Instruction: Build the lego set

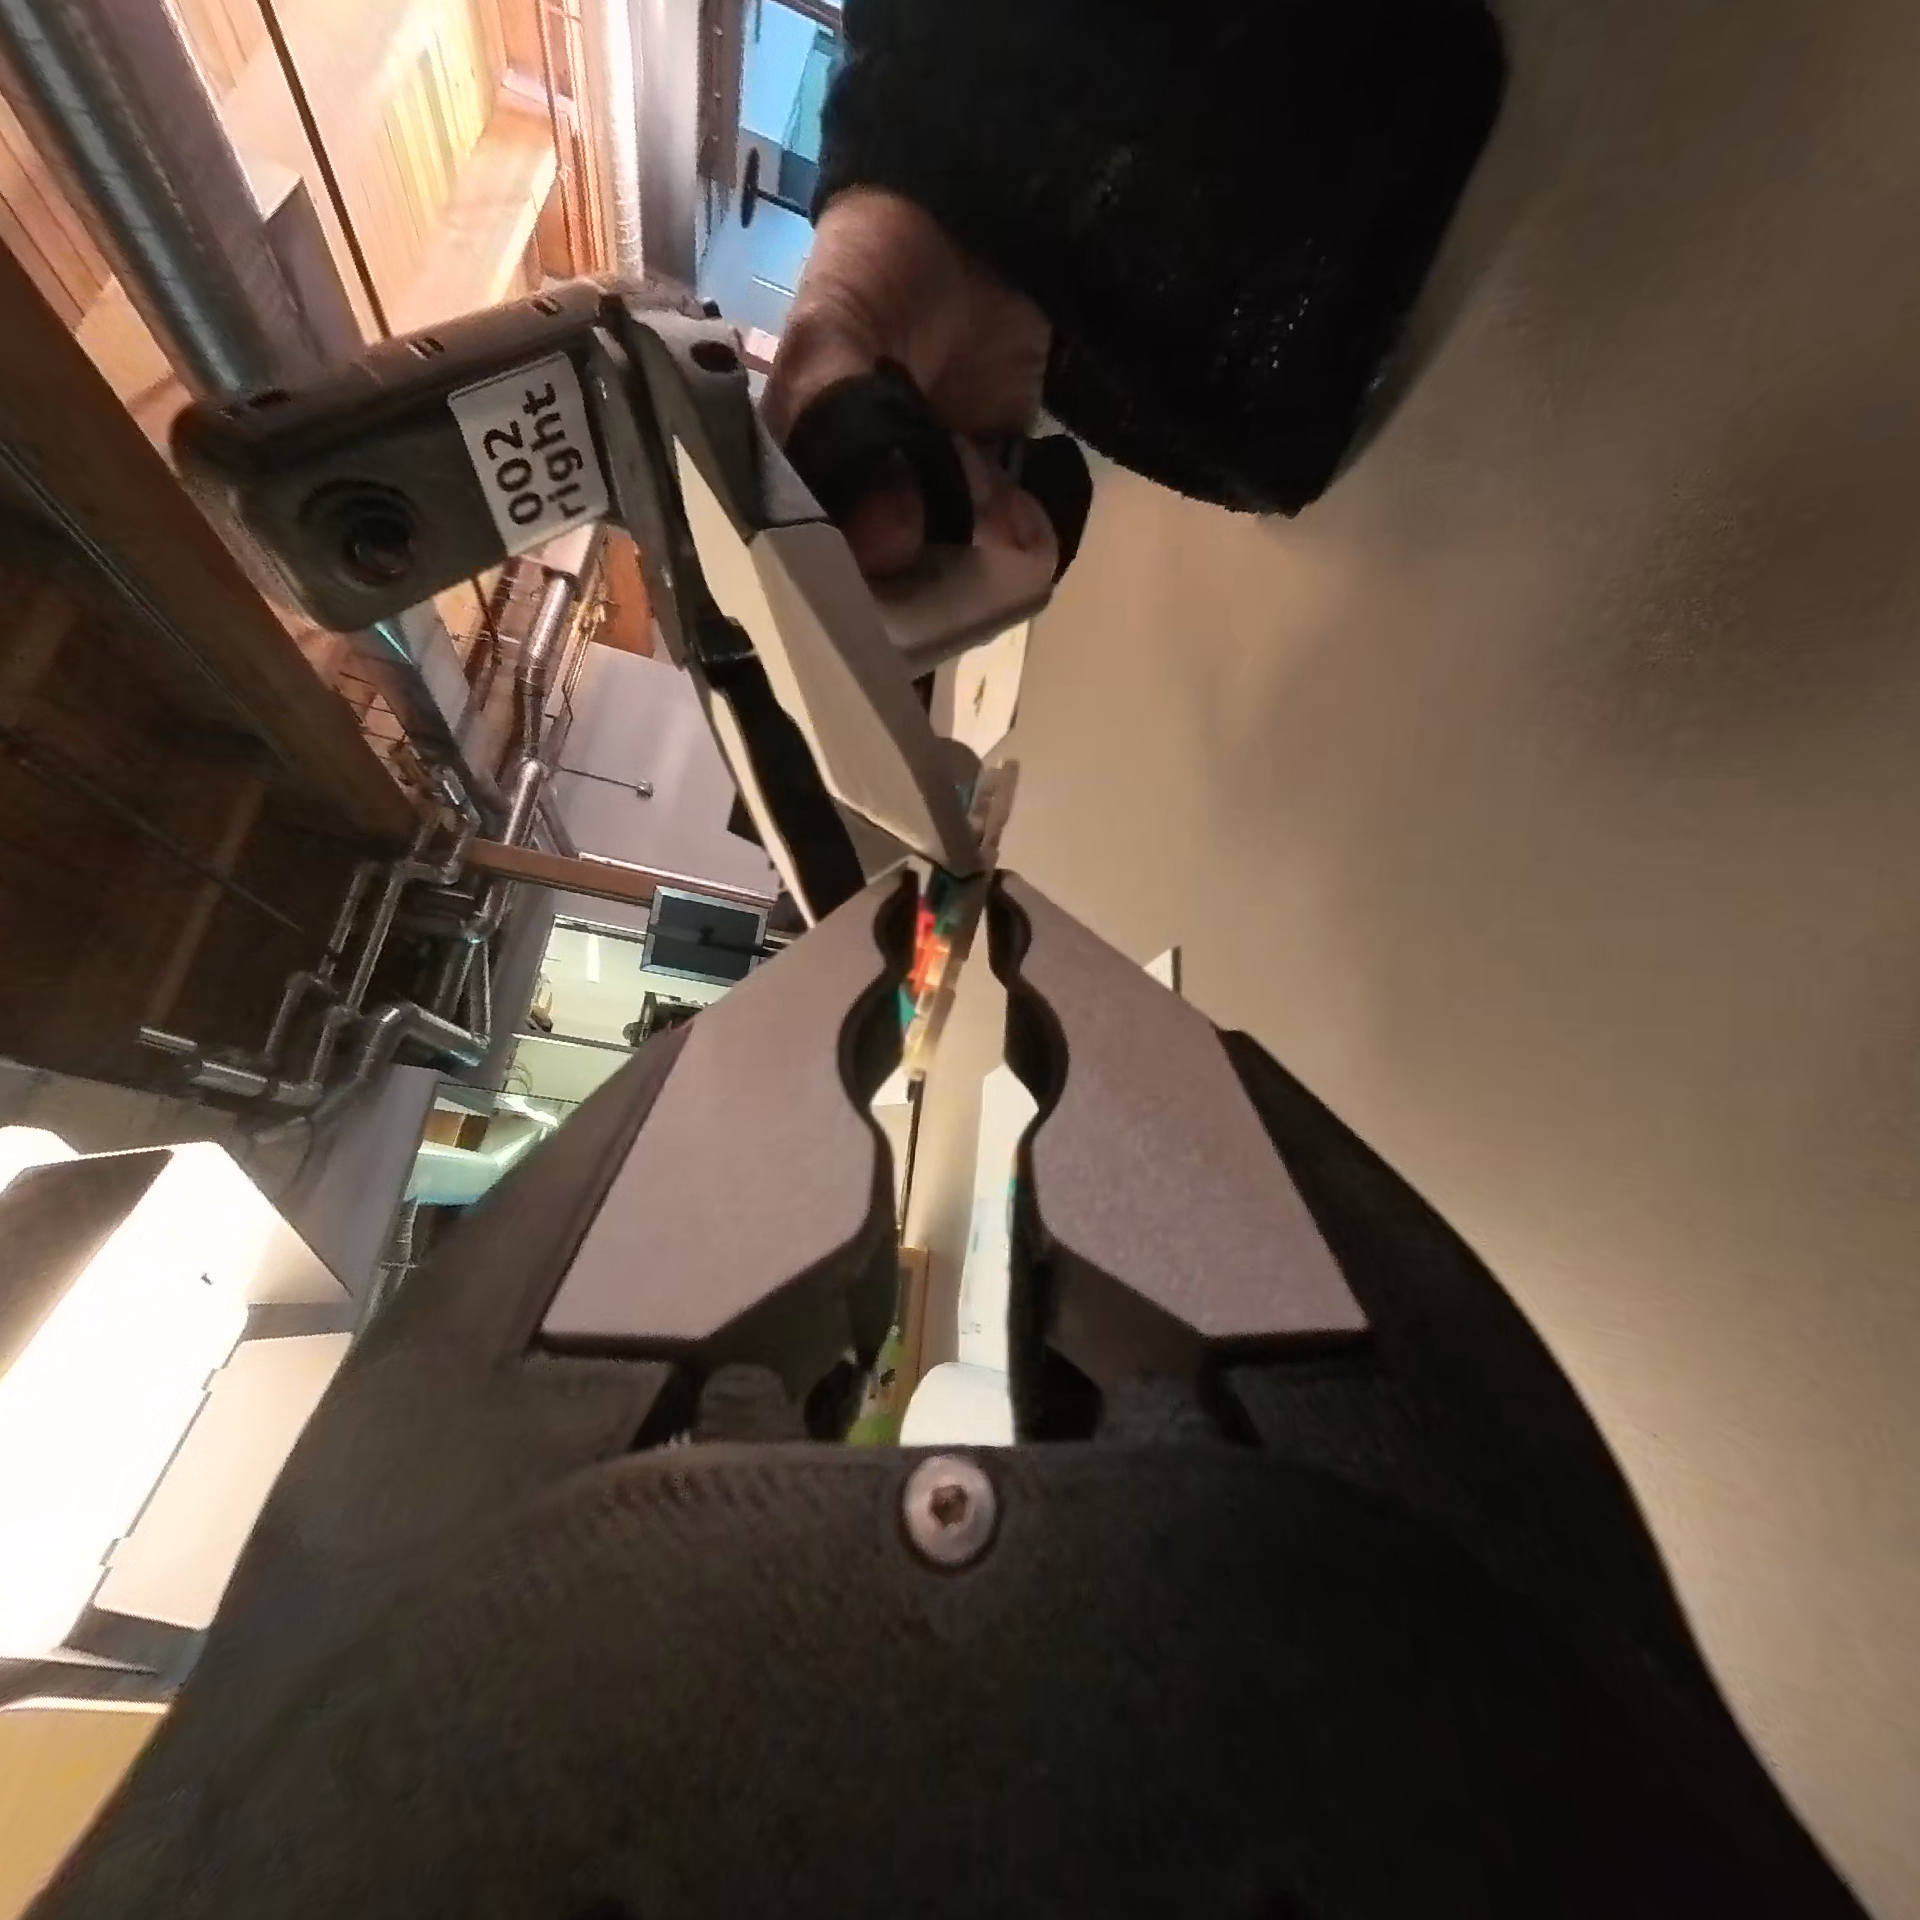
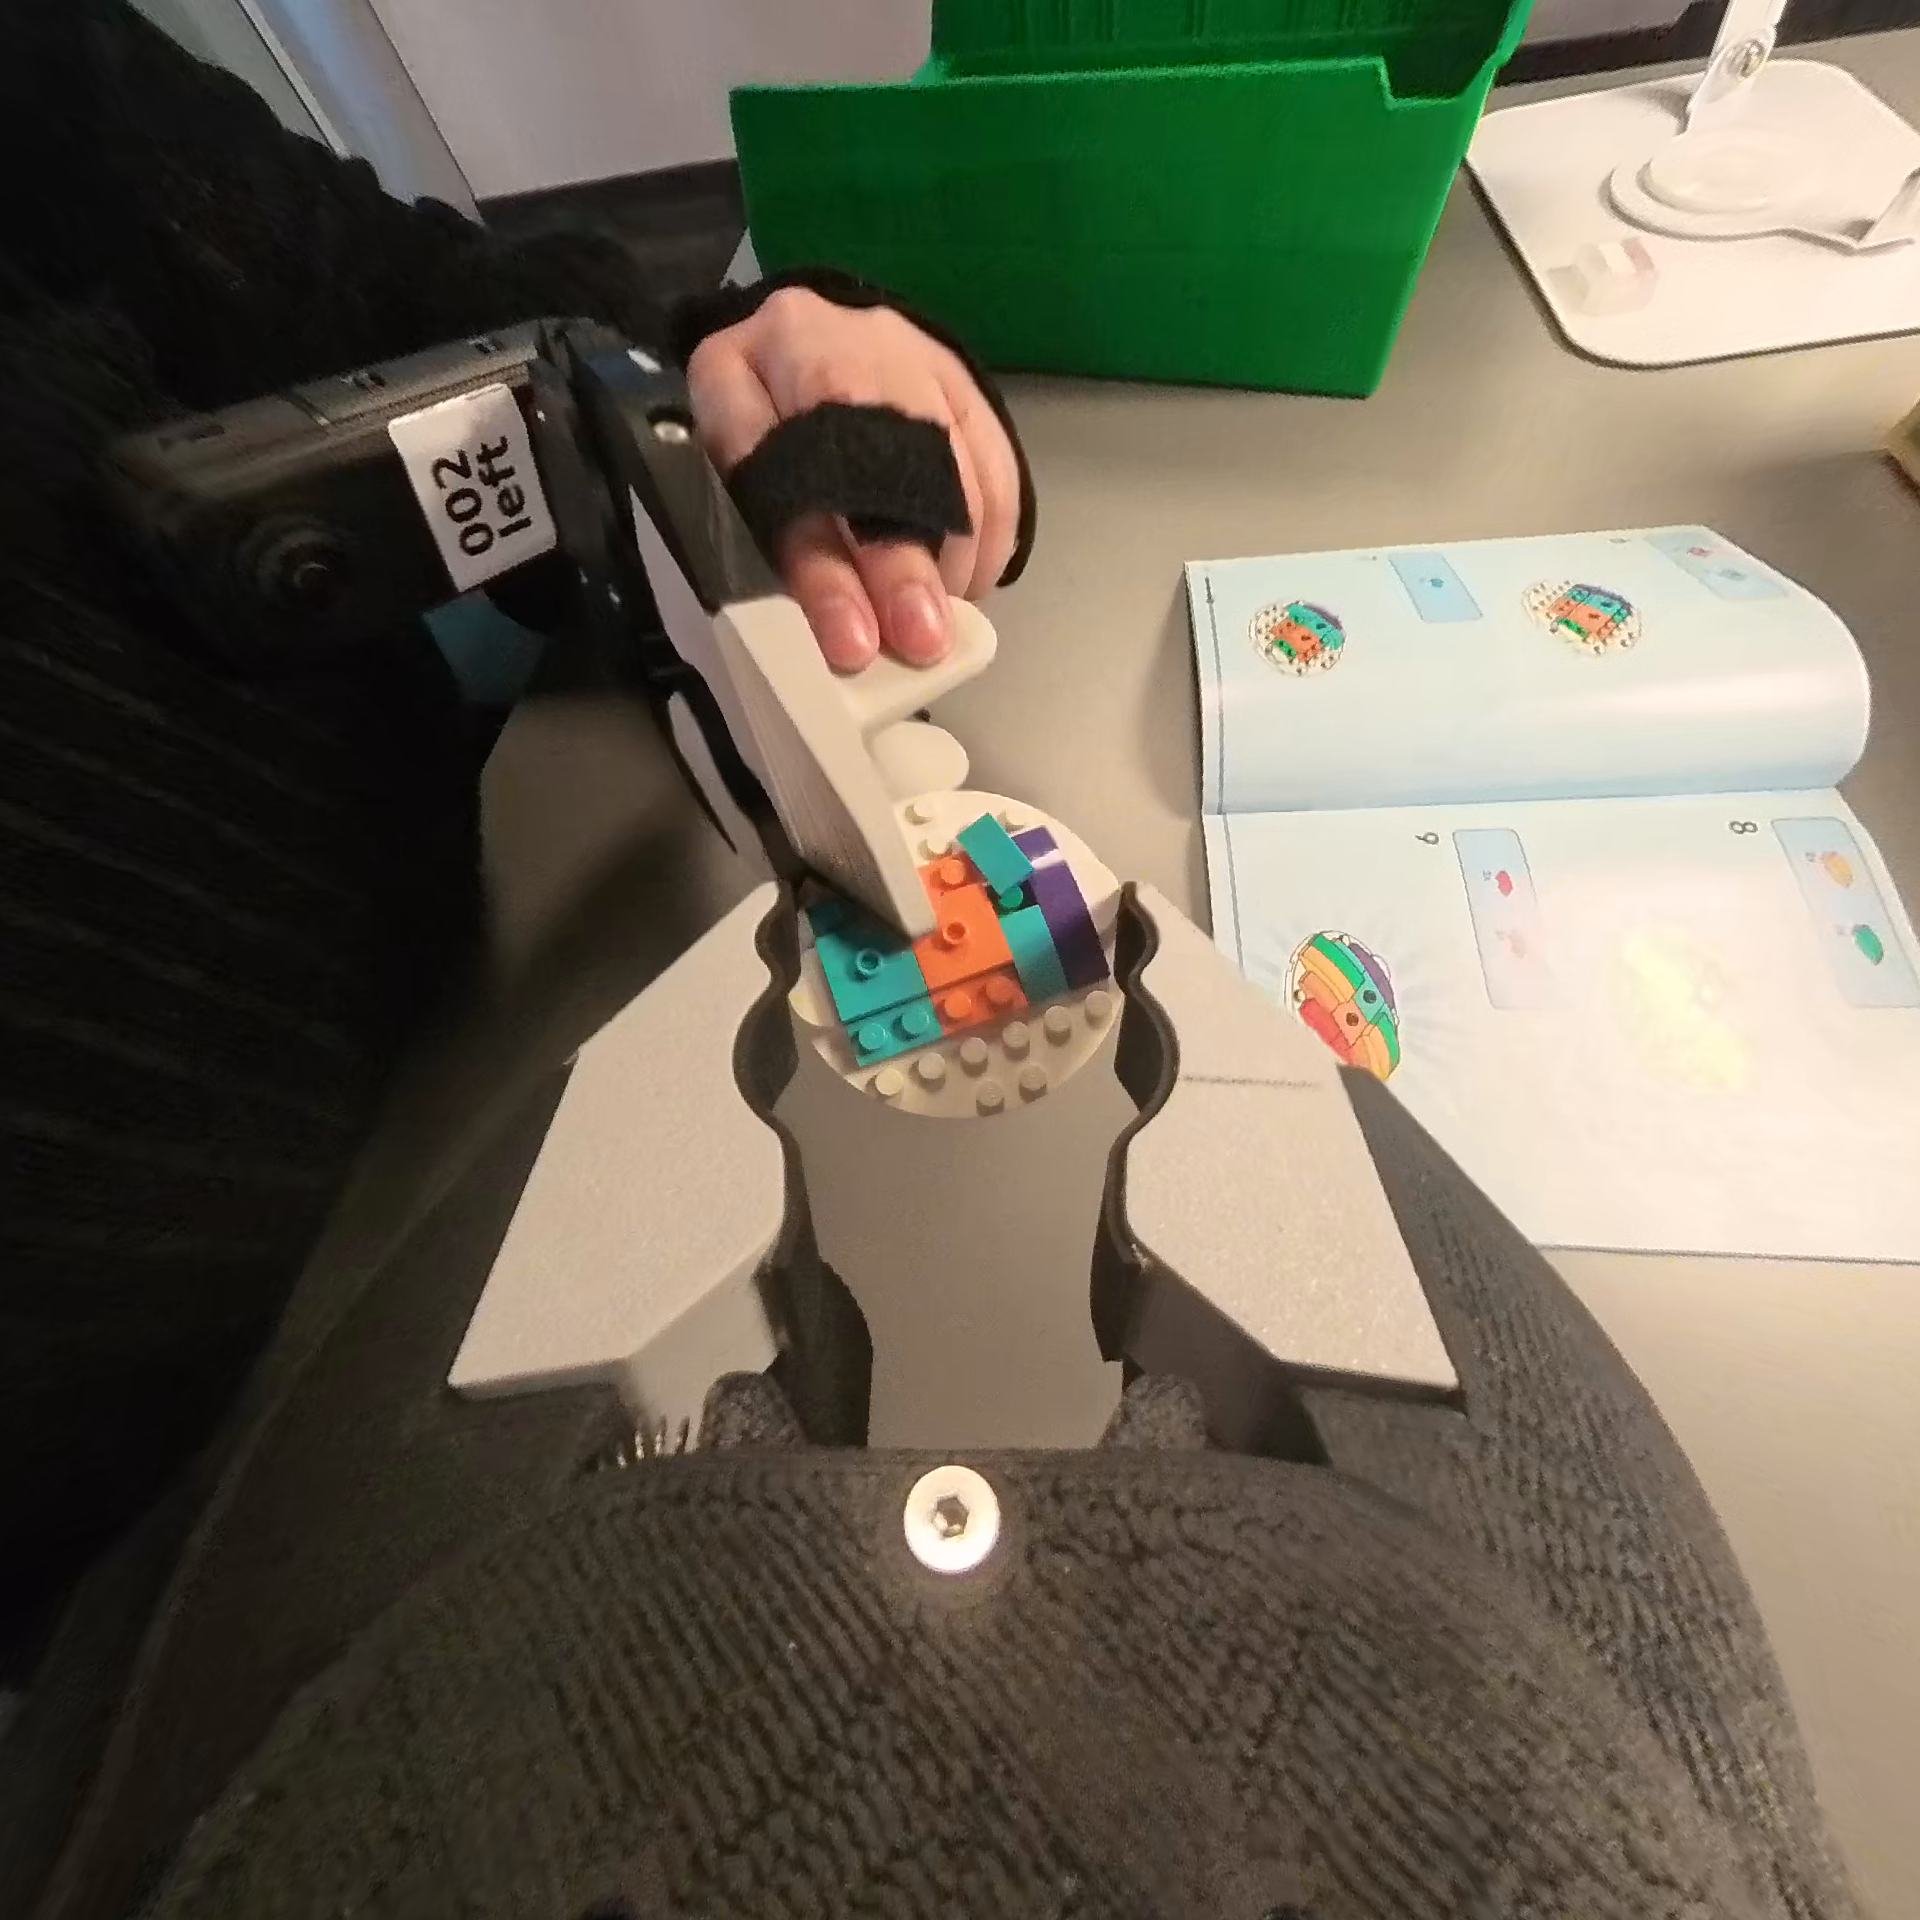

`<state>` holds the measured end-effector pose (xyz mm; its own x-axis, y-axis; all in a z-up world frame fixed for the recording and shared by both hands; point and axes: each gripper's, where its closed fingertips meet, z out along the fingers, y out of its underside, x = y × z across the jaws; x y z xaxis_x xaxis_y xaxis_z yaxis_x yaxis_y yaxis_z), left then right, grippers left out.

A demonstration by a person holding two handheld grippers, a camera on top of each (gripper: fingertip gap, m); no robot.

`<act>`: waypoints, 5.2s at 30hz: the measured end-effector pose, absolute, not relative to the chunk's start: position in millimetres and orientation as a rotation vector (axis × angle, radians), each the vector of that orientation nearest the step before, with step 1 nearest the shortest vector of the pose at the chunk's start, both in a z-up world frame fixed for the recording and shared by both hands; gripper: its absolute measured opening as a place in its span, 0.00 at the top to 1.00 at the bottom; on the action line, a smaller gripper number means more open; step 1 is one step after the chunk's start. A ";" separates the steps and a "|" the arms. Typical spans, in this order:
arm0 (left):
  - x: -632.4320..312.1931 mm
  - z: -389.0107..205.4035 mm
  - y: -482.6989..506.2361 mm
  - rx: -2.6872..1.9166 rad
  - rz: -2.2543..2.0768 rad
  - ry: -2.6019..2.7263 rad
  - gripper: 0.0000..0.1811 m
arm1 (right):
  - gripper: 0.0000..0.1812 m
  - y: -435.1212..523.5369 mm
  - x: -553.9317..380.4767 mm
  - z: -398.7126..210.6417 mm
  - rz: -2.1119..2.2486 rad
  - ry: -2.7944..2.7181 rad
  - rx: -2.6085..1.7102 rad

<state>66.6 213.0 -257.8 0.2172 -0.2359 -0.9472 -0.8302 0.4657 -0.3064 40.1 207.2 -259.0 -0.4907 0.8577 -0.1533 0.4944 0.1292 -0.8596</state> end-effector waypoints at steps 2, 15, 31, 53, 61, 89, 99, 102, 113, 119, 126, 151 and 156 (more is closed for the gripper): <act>66.5 -253.3 213.4 -1.035 0.556 1.318 0.94 | 0.67 207.7 39.7 -254.3 1.307 -2.028 -1.291; 59.3 -228.4 215.8 -0.960 0.614 1.362 0.95 | 0.49 199.3 59.5 -210.3 0.931 -2.081 -0.726; 102.9 -146.2 181.9 -0.631 0.499 1.490 0.96 | 0.83 195.9 76.7 -115.9 1.395 -2.337 -0.845; 110.7 -137.1 182.7 -0.601 0.667 1.511 0.95 | 0.97 183.9 70.1 -131.5 0.944 -2.485 -1.009; 110.8 -139.6 186.9 -0.608 0.684 1.511 0.95 | 0.96 188.7 72.3 -134.2 0.904 -2.459 -1.068; 107.3 -116.0 185.6 -0.651 0.545 1.447 0.95 | 0.63 190.3 65.7 -139.0 0.229 -2.036 -0.243; 110.3 -116.3 181.6 -0.654 0.511 1.454 0.95 | 0.74 189.2 68.9 -137.9 0.118 -1.994 -0.136; 111.7 -115.8 178.9 -0.658 0.475 1.450 0.95 | 0.77 188.8 70.3 -136.3 0.097 -1.980 -0.115; 117.1 -114.0 173.5 -0.637 0.466 1.443 0.95 | 0.94 188.6 70.8 -124.5 -0.003 -1.902 -0.095; 117.1 -115.2 174.2 -0.684 0.410 1.396 0.94 | 0.95 189.4 70.8 -126.5 0.067 -1.894 -0.148; 95.1 -120.7 190.5 -0.856 0.389 1.309 0.89 | 0.95 196.2 72.8 -124.3 0.201 -1.849 -0.255; 93.7 -137.6 188.9 -0.928 0.330 1.325 0.98 | 0.95 195.4 80.6 -135.2 0.323 -1.889 -0.343; 84.8 -159.2 180.2 -1.012 0.239 1.222 0.97 | 0.95 187.1 72.5 -155.2 0.389 -1.847 -0.349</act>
<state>84.8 180.2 -159.2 0.3777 -0.3478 -0.8582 -0.6454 0.5657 -0.5133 72.5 187.1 -155.2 -0.2977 0.4253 0.8547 0.0445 0.9005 -0.4325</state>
